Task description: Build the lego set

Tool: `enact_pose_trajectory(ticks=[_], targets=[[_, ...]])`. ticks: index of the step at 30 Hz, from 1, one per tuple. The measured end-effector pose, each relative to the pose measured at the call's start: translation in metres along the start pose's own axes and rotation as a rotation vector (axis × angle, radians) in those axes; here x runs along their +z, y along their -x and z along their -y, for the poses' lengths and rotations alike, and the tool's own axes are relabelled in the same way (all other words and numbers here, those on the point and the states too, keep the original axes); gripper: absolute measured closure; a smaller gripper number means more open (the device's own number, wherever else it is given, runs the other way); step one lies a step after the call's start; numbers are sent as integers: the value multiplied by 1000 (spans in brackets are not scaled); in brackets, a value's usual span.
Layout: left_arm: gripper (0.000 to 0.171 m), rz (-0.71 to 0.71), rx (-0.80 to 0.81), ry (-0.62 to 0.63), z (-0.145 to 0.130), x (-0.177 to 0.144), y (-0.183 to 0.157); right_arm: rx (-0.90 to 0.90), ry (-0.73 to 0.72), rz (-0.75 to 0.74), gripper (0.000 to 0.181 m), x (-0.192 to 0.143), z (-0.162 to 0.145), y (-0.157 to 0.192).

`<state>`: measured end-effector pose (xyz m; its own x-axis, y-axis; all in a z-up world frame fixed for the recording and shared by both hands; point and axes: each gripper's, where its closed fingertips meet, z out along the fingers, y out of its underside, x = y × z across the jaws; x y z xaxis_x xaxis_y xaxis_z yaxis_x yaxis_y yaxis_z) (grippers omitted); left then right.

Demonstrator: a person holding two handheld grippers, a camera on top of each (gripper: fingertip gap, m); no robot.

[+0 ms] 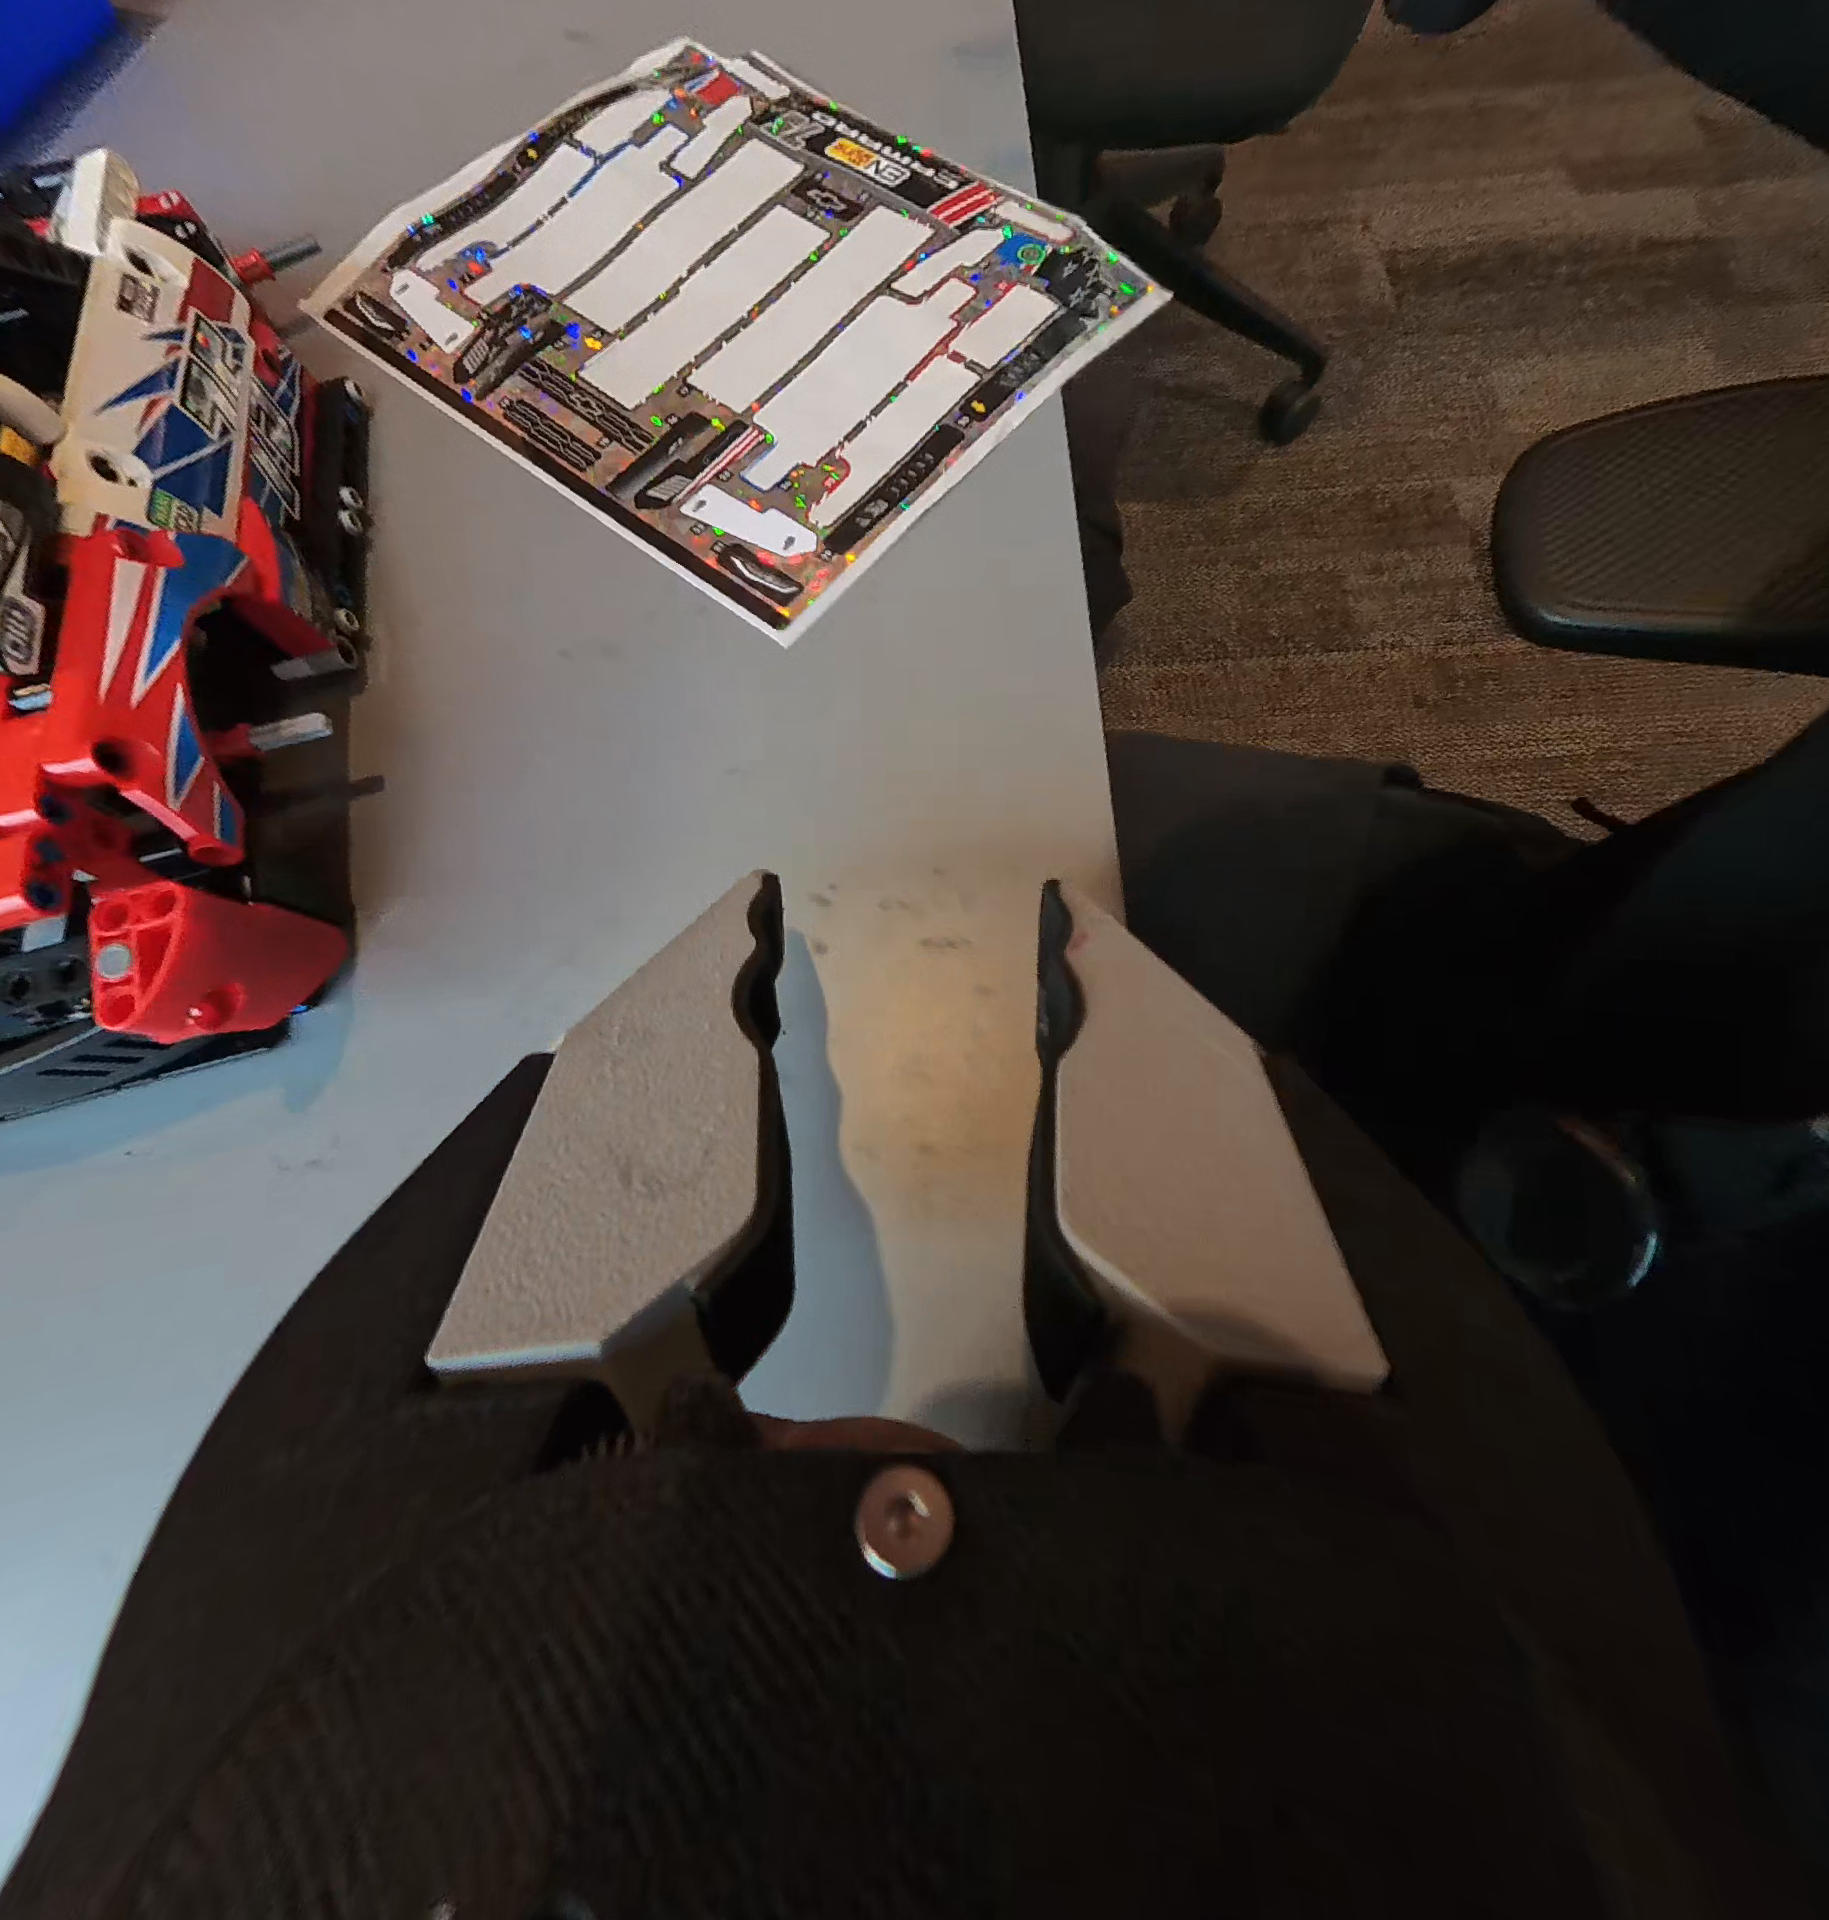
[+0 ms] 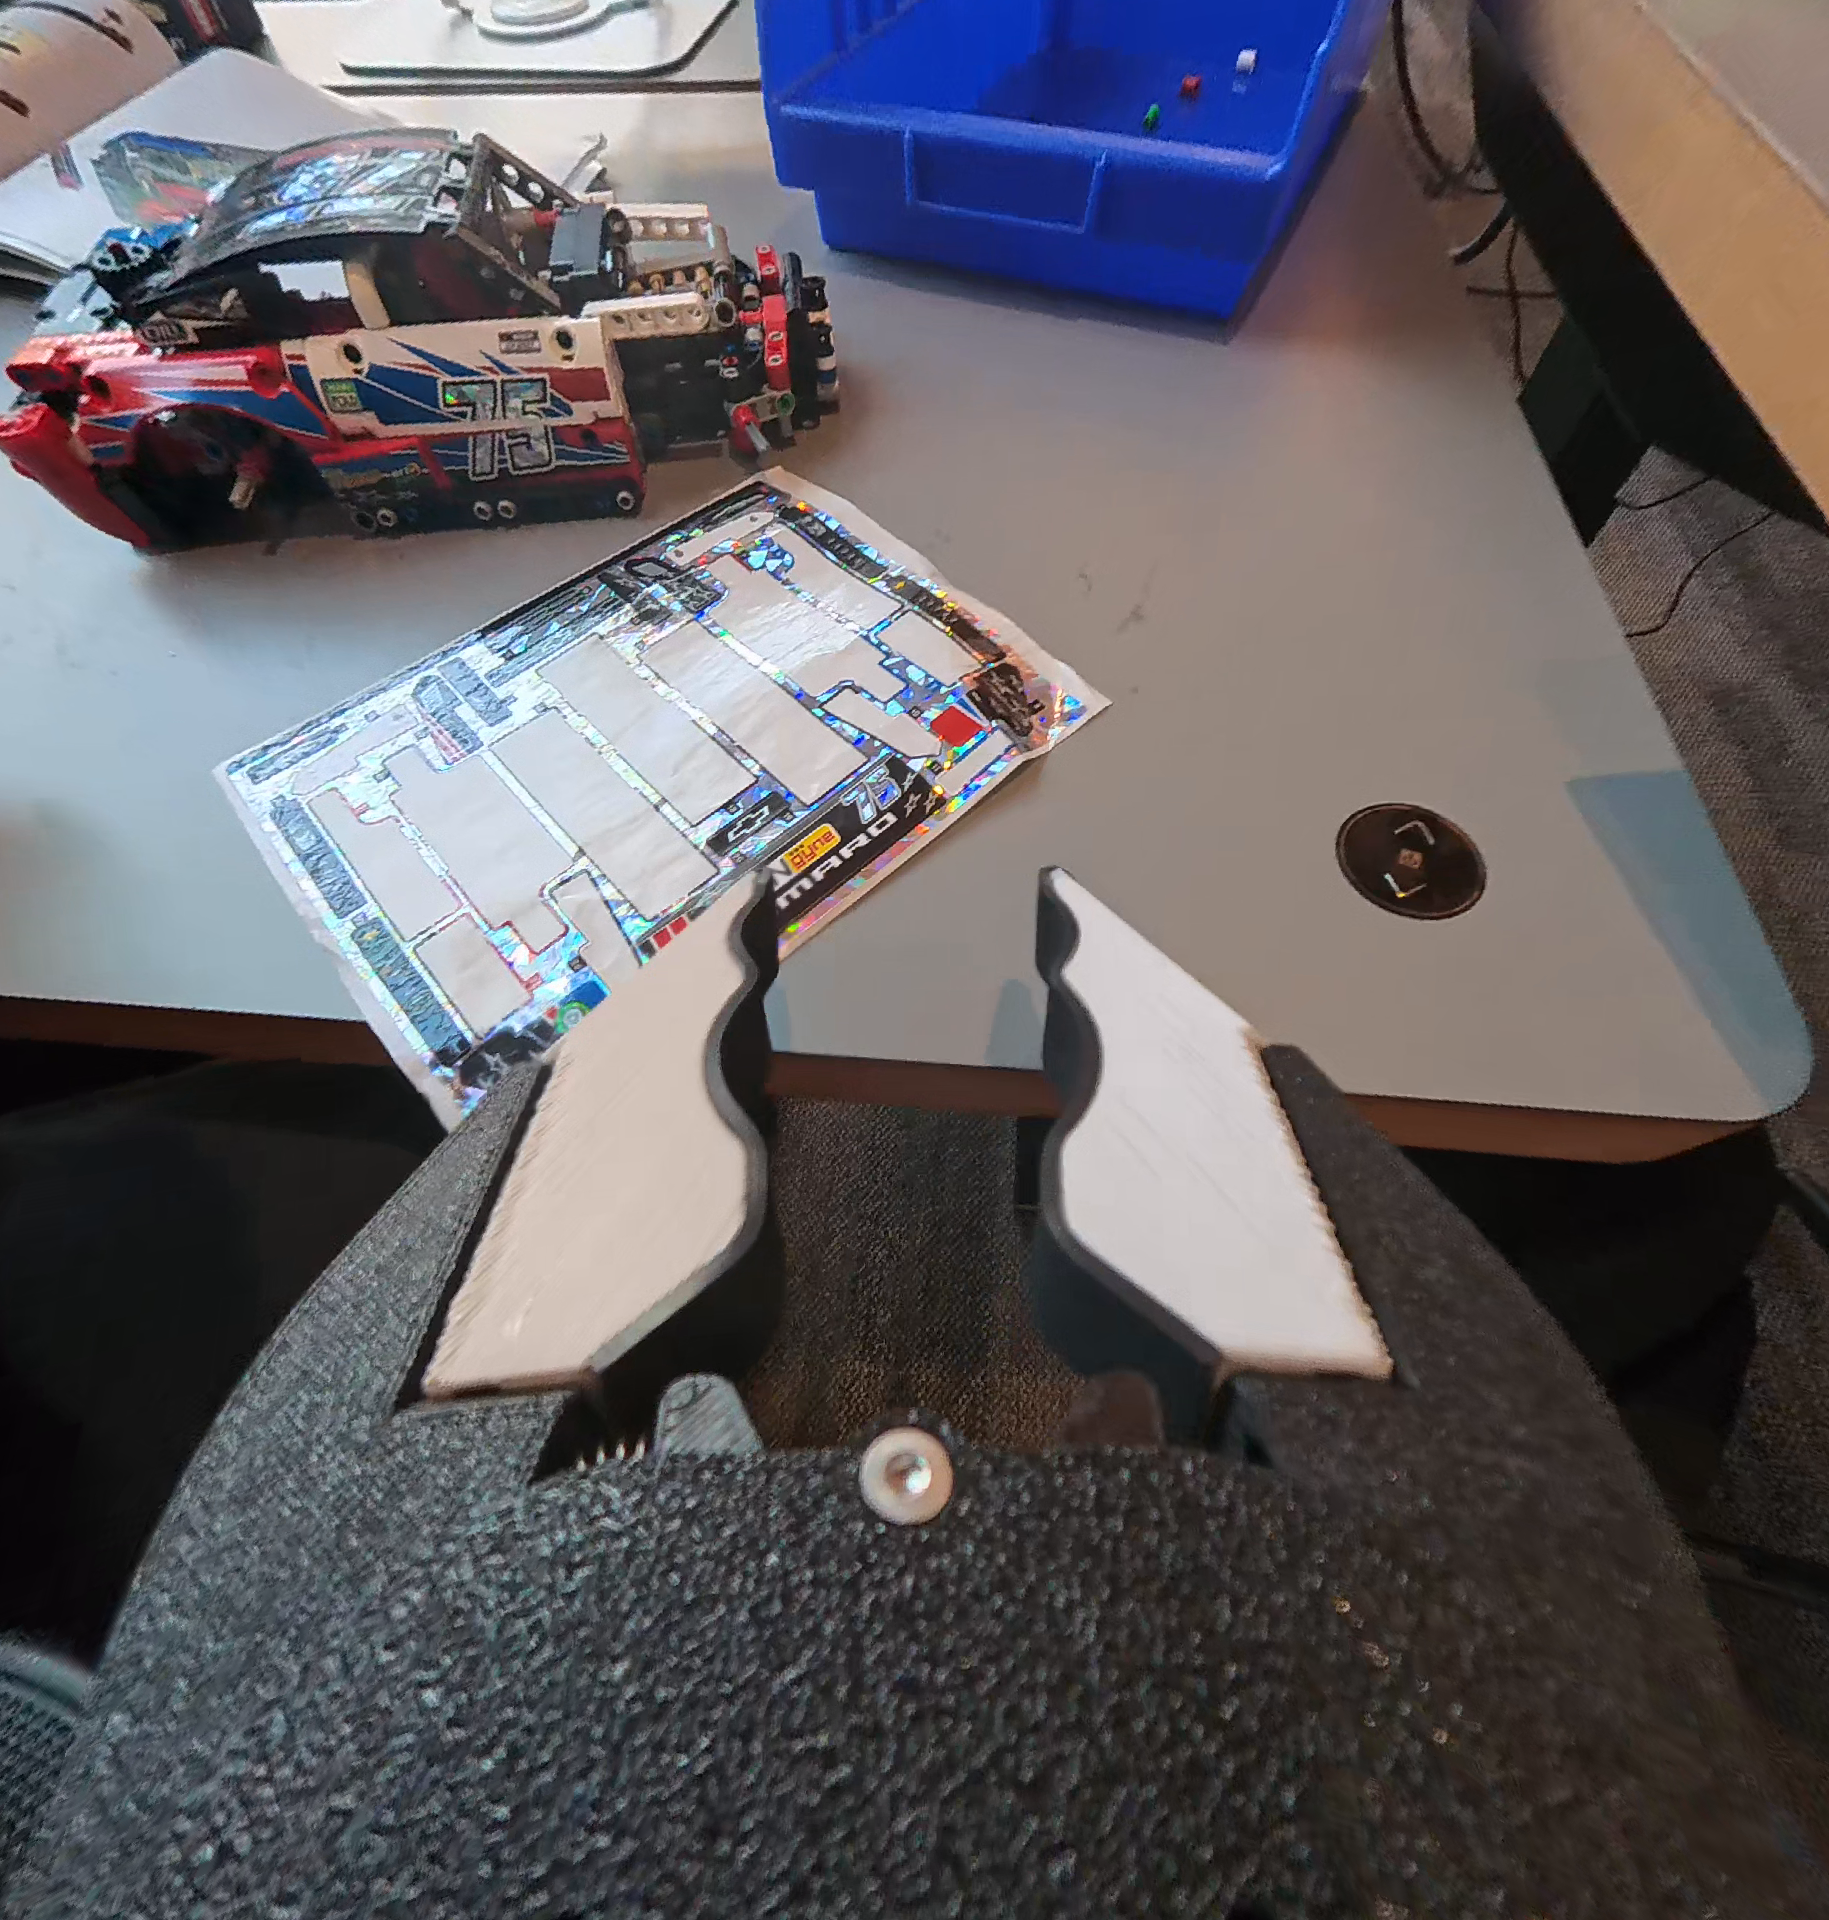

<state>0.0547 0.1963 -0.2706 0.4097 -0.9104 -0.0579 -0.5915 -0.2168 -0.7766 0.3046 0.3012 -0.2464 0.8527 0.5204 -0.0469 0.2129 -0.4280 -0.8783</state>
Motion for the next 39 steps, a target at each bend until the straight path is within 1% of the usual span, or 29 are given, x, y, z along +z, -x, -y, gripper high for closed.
enact_pose_trajectory(ticks=[3,5,8,12,16,22,25,30,36,39], targets=[[128,20,17,8,-2,0,-1,38,-33,11,131,-2,5,-5],[128,10,12,31,-5,3,-1,57,-59,19,132,-4,7,-5],[128,-23,2,76,-10,8,-4,69,-59,21,132,-3,3,-4],[128,-46,-18,71,-10,7,-4,82,-78,32,132,0,0,0],[128,-83,-24,79,-11,8,-8,76,-101,44,133,10,12,-1],[129,-131,-79,67,-9,7,-8,54,-131,24,133,31,36,-15],[129,-142,-91,65,-9,7,-9,70,-153,43,133,37,45,-13],[130,-168,-108,60,-8,6,-10,54,-142,36,134,40,45,-10],[132,-157,-86,64,-9,7,-11,54,-130,33,135,41,40,-4],[134,-158,-88,64,-9,6,-10,52,-138,25,135,38,43,-5]])
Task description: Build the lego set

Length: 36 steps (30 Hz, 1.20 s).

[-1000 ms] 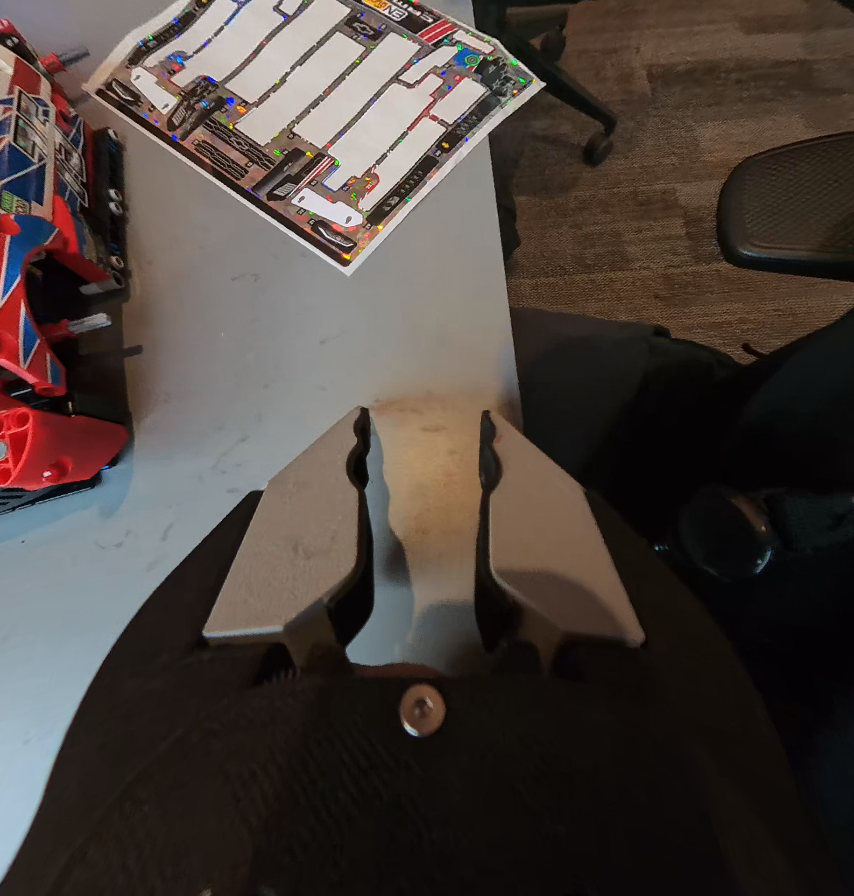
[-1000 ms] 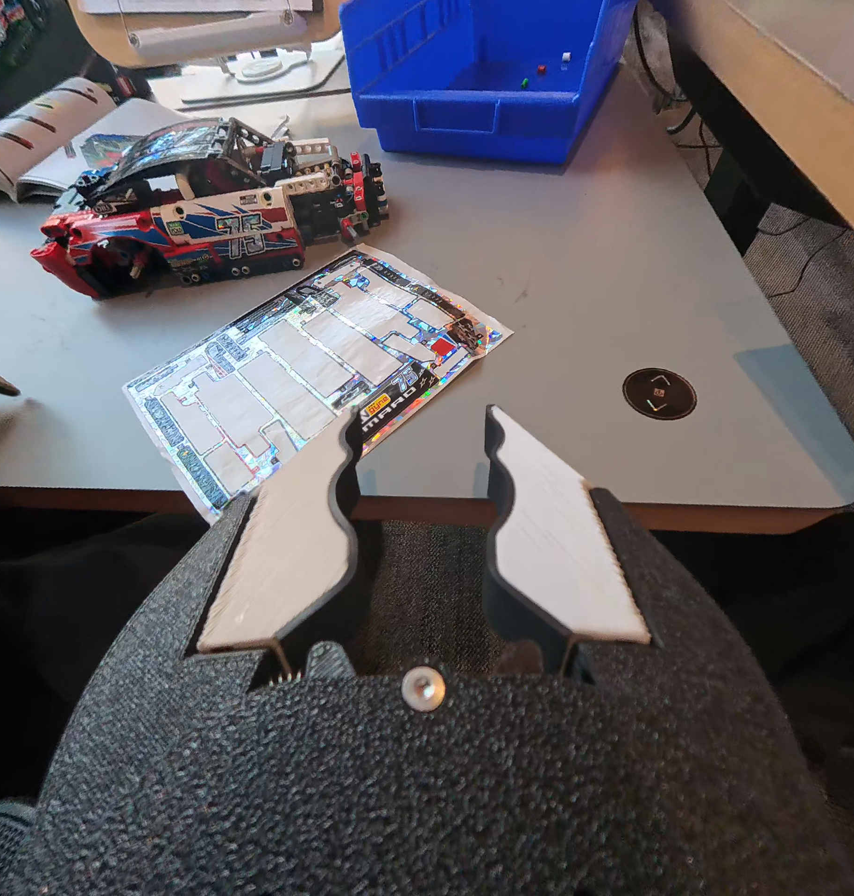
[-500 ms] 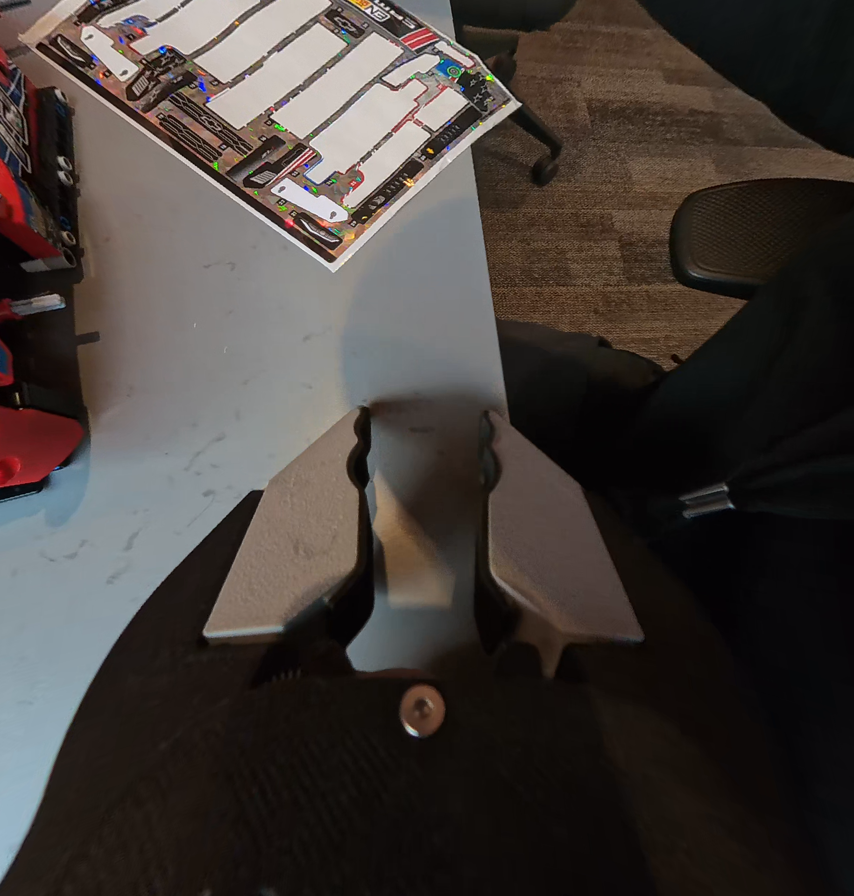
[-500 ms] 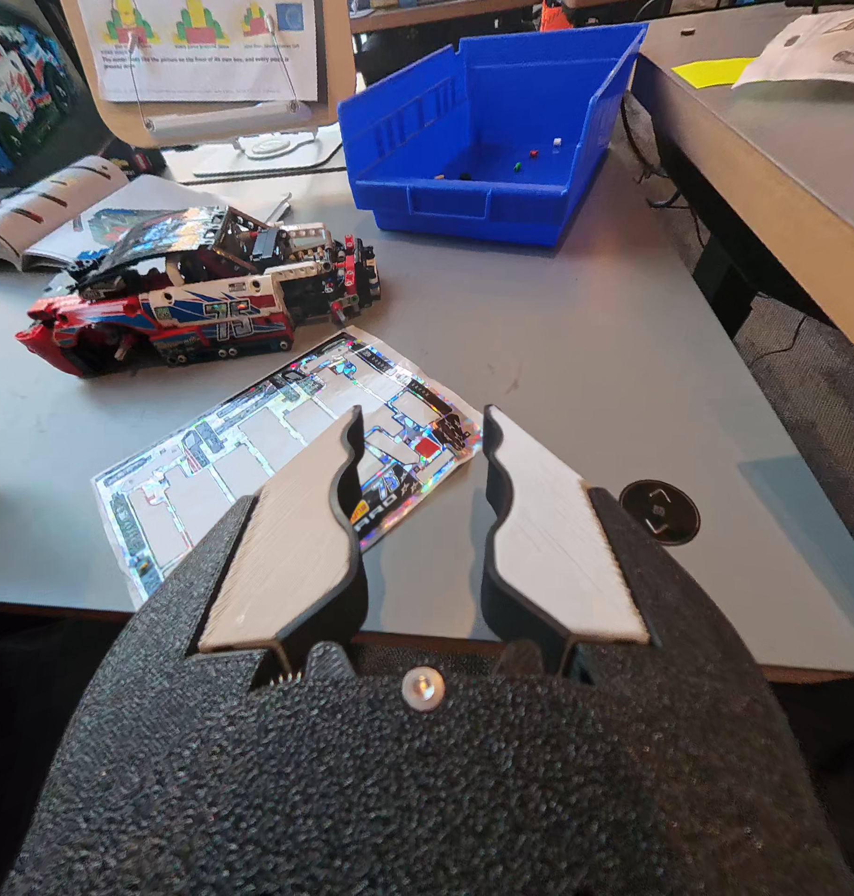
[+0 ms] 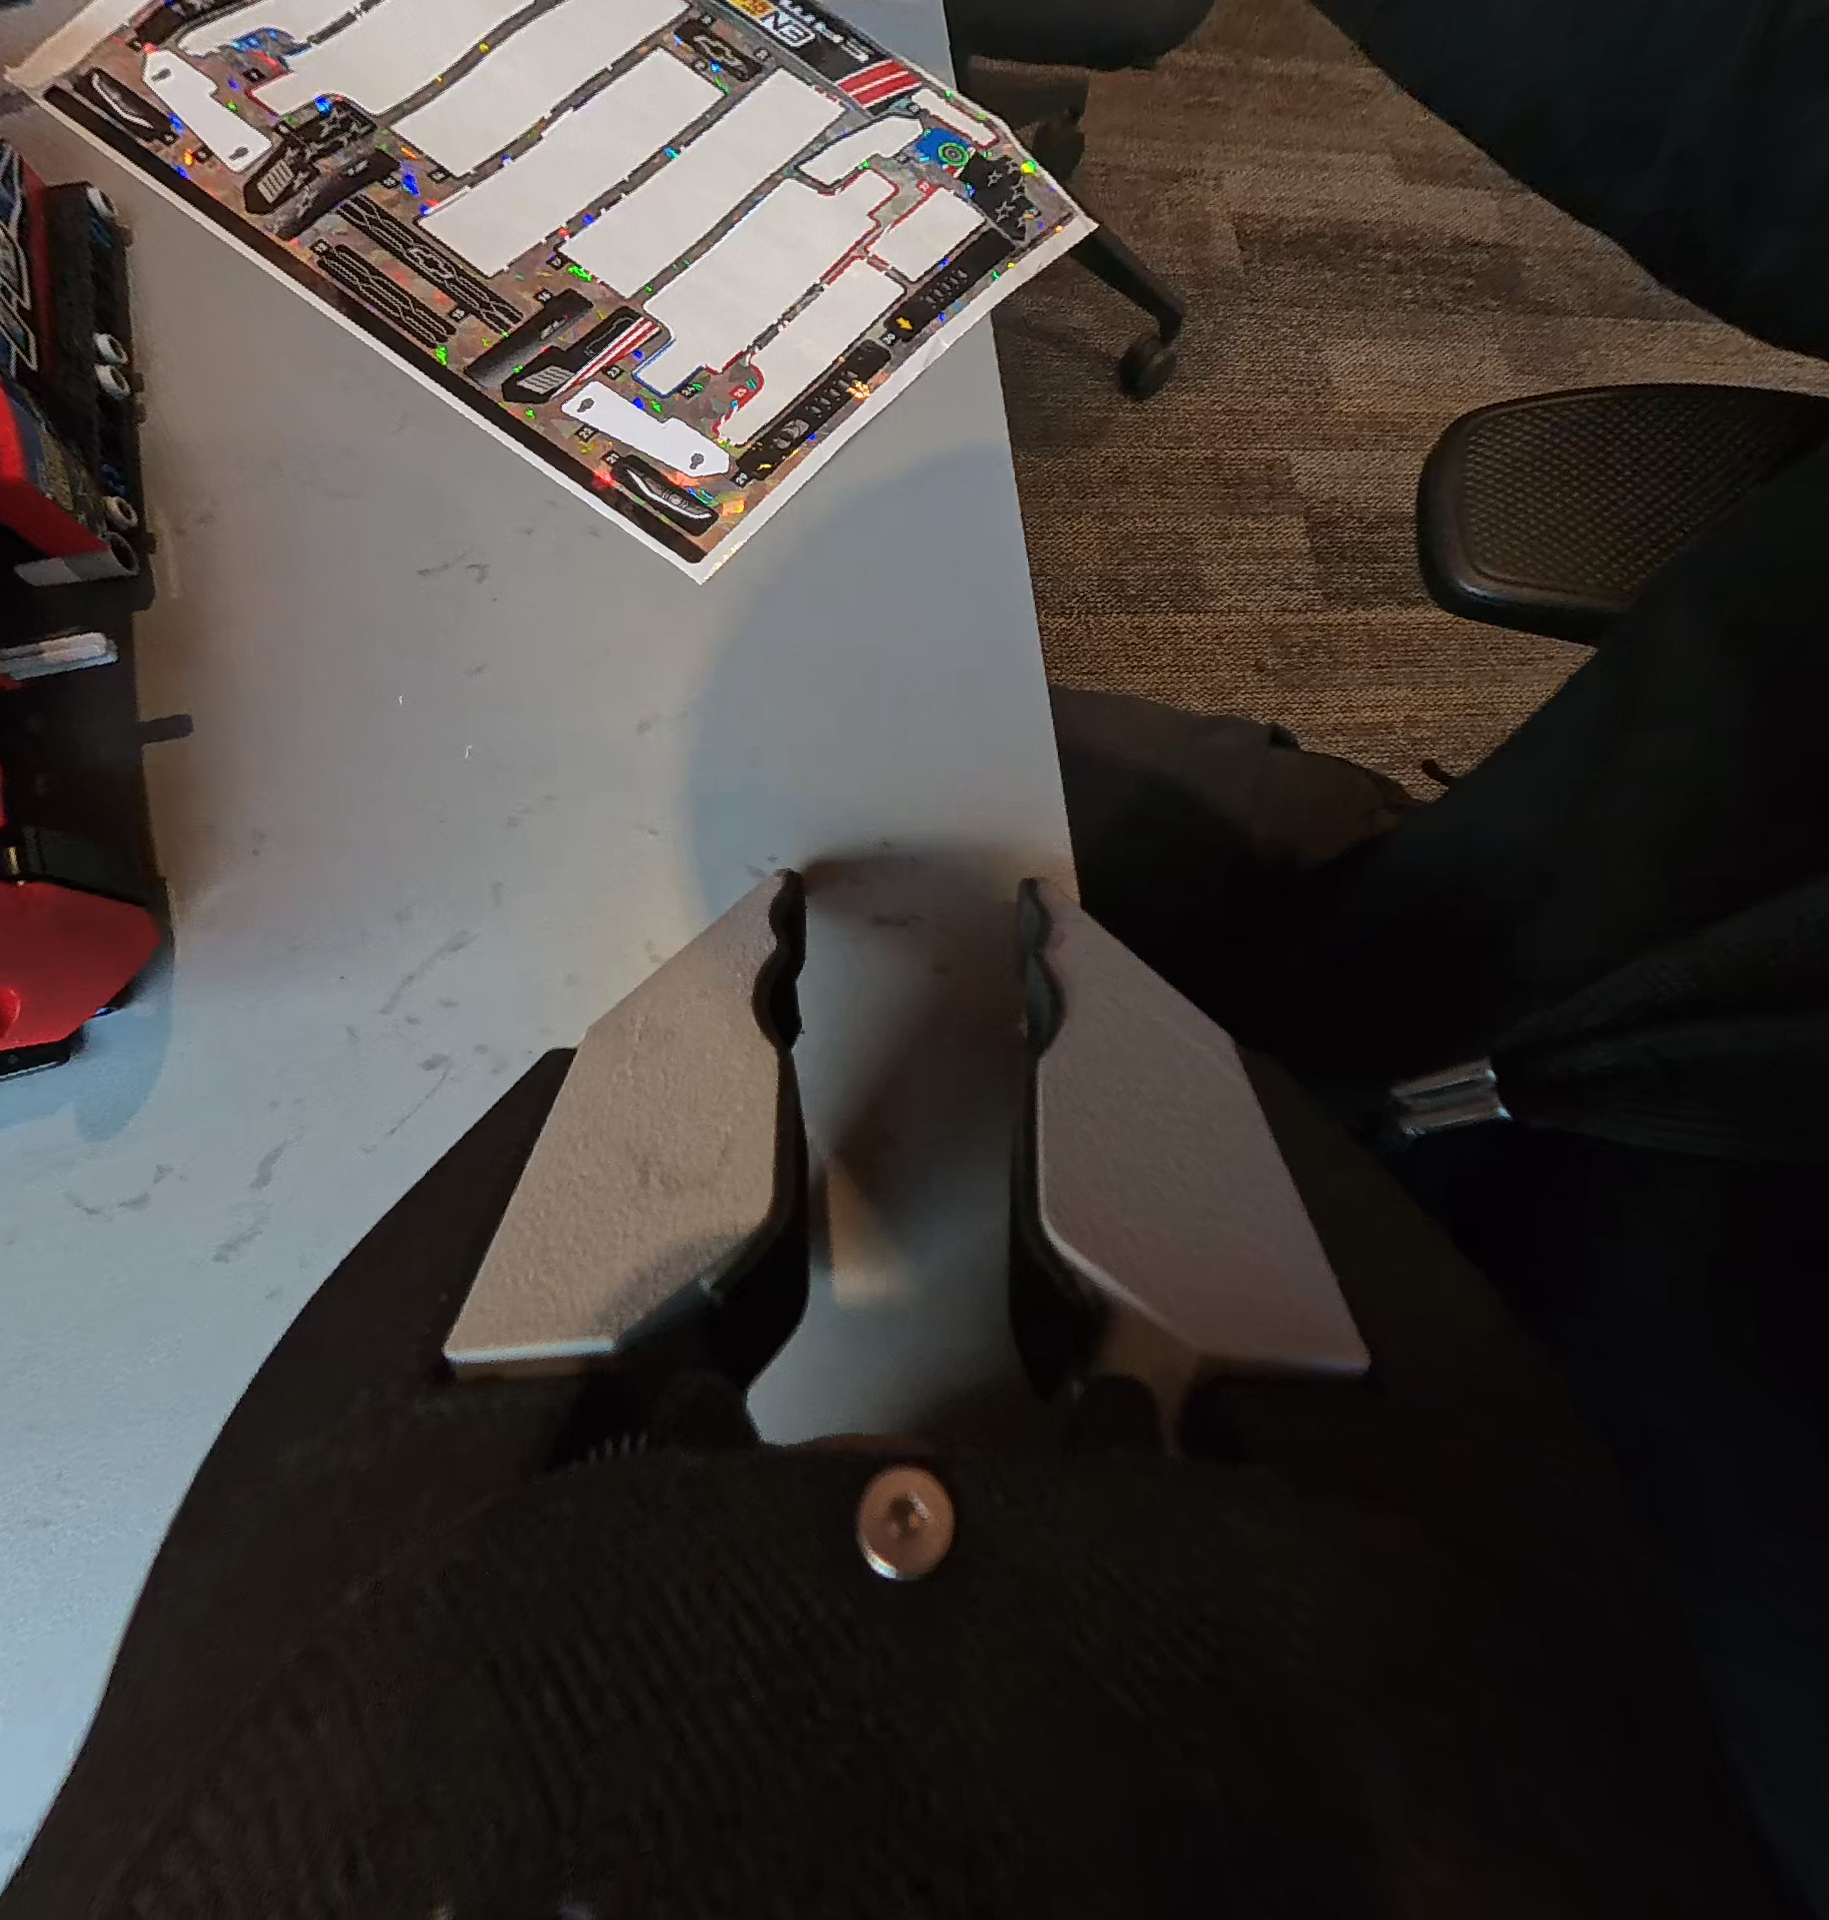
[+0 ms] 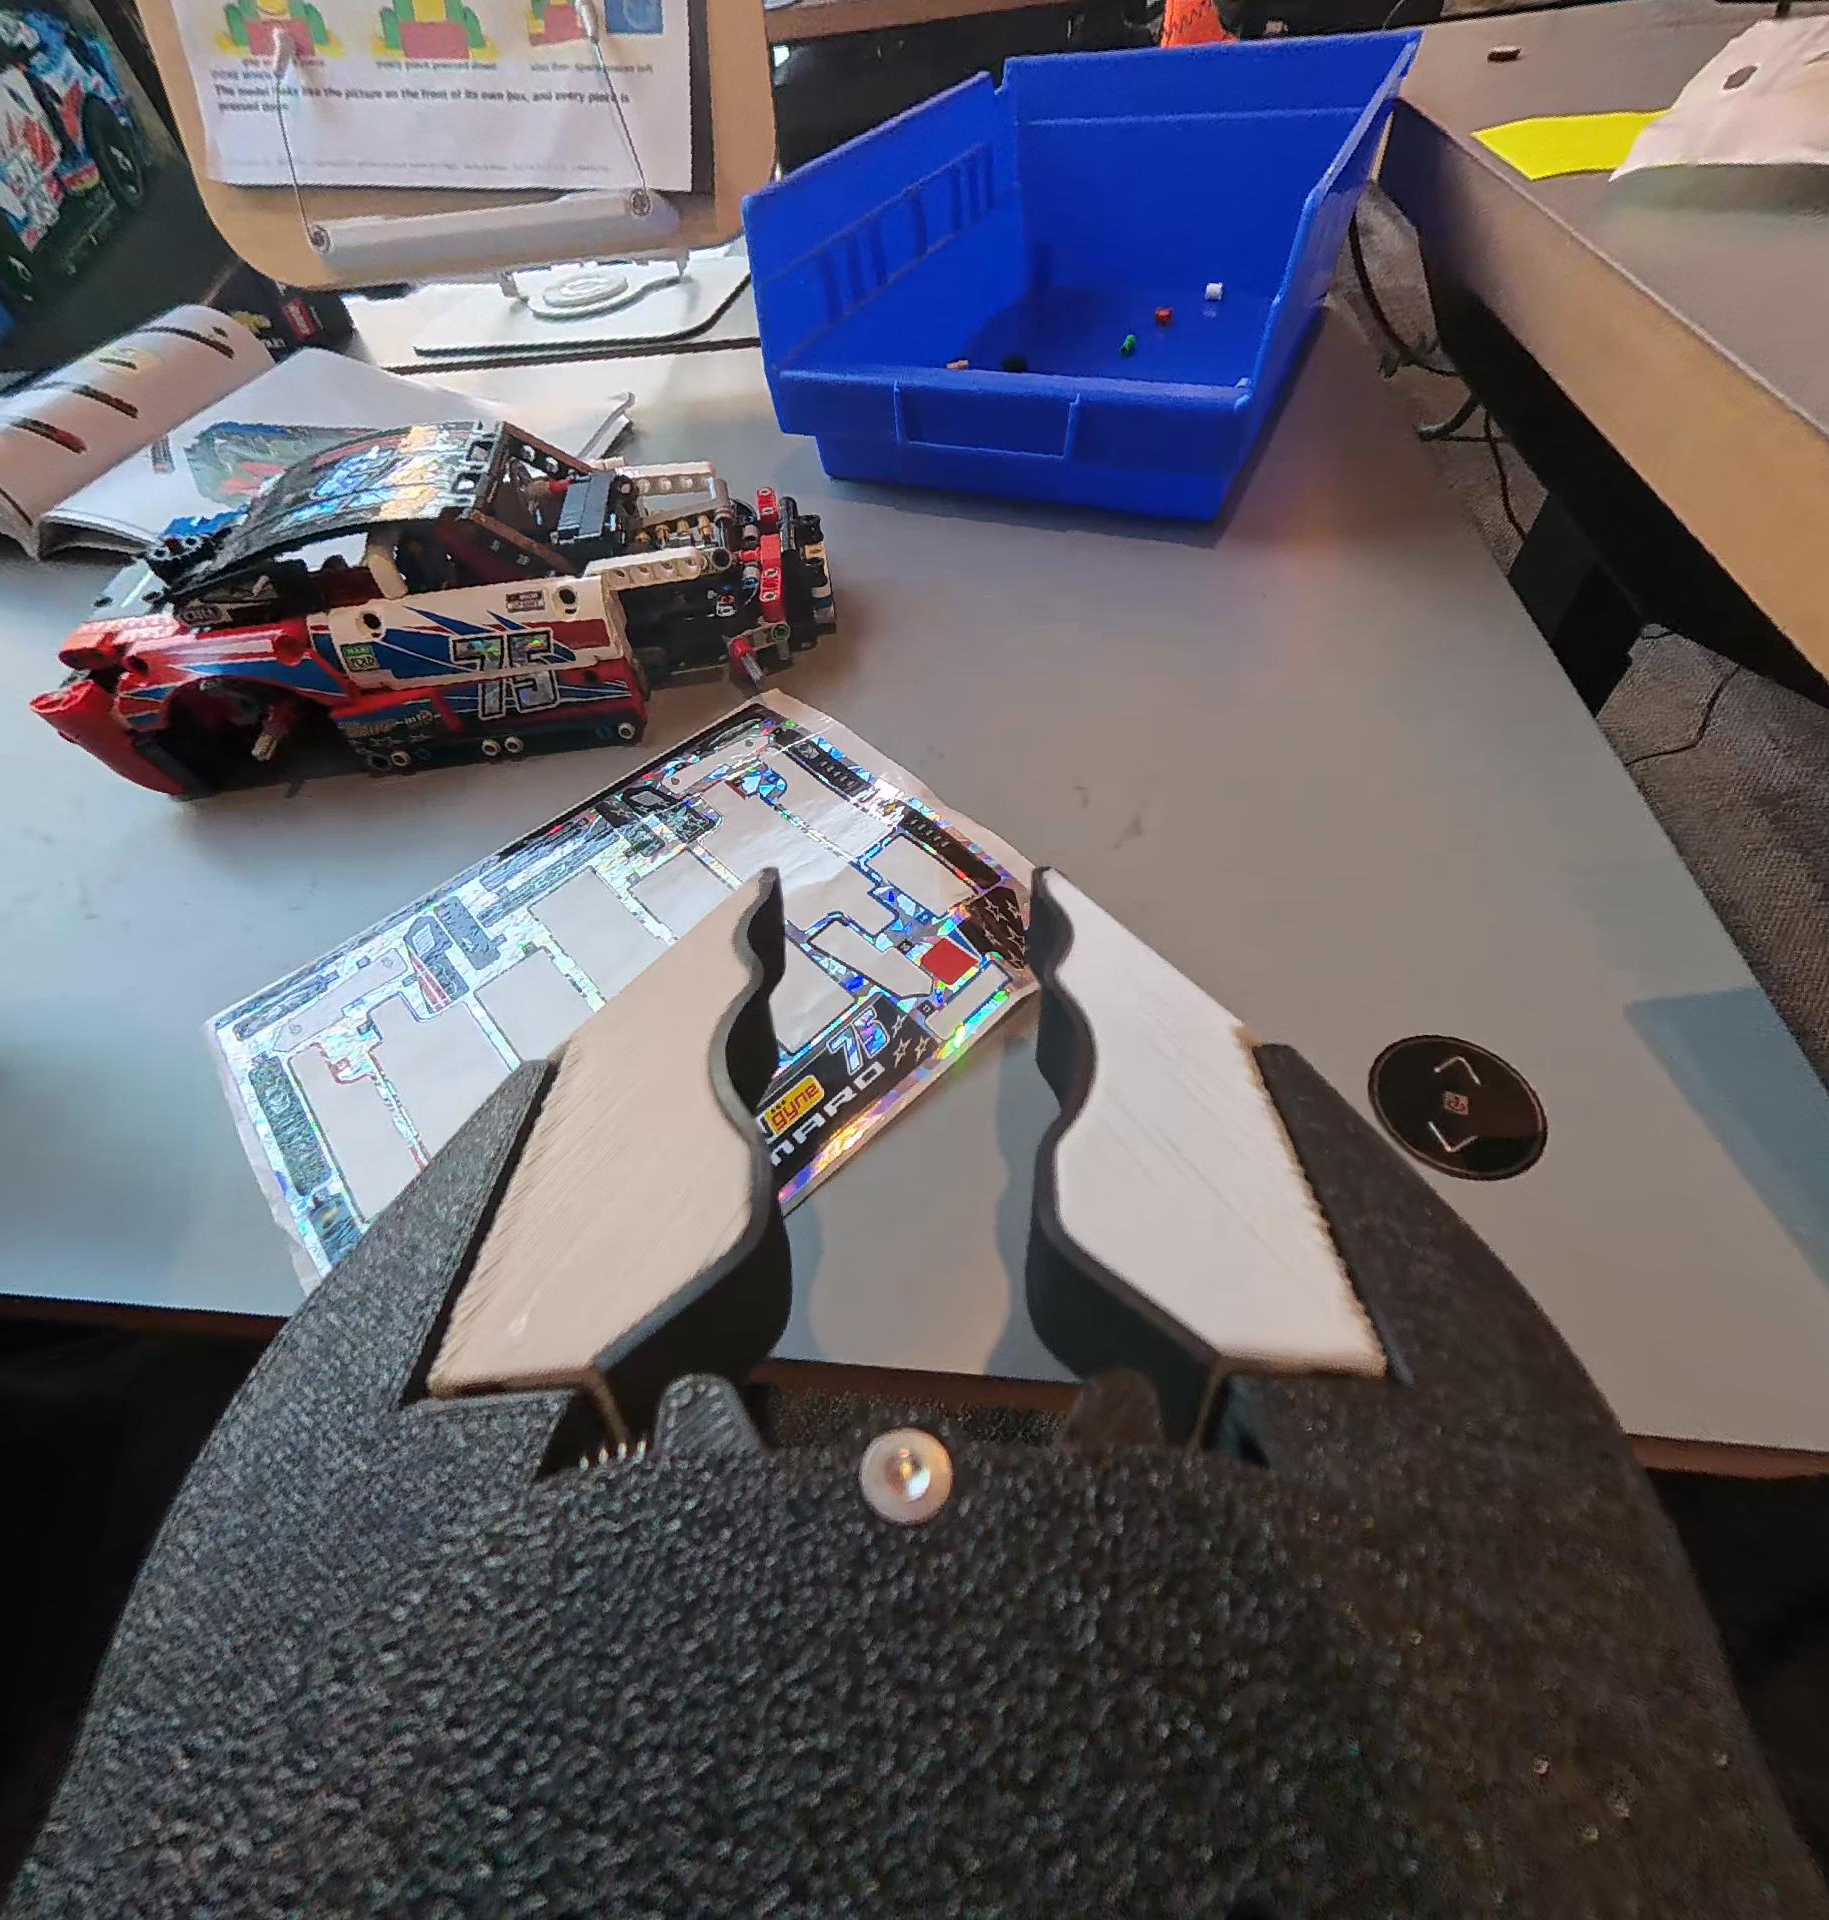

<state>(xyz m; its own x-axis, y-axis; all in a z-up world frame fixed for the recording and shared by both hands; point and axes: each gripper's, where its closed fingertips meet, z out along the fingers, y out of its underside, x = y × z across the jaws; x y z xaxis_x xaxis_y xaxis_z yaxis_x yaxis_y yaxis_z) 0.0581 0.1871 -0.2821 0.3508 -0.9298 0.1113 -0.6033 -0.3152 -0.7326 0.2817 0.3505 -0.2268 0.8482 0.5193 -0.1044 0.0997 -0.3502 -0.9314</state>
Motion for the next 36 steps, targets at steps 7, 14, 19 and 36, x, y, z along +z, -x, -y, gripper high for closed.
enact_pose_trajectory(ticks=[7,14,19,36], targets=[[135,-9,-8,-1,0,0,0,2,-22,-14,136,-9,6,-2],[136,-9,-15,-3,0,0,1,28,-28,-20,136,-18,1,-7],[139,-7,-26,-4,0,0,2,19,-21,-21,136,-22,-3,-8],[133,-29,-62,-91,33,12,3,140,284,37,139,-51,-74,26]])
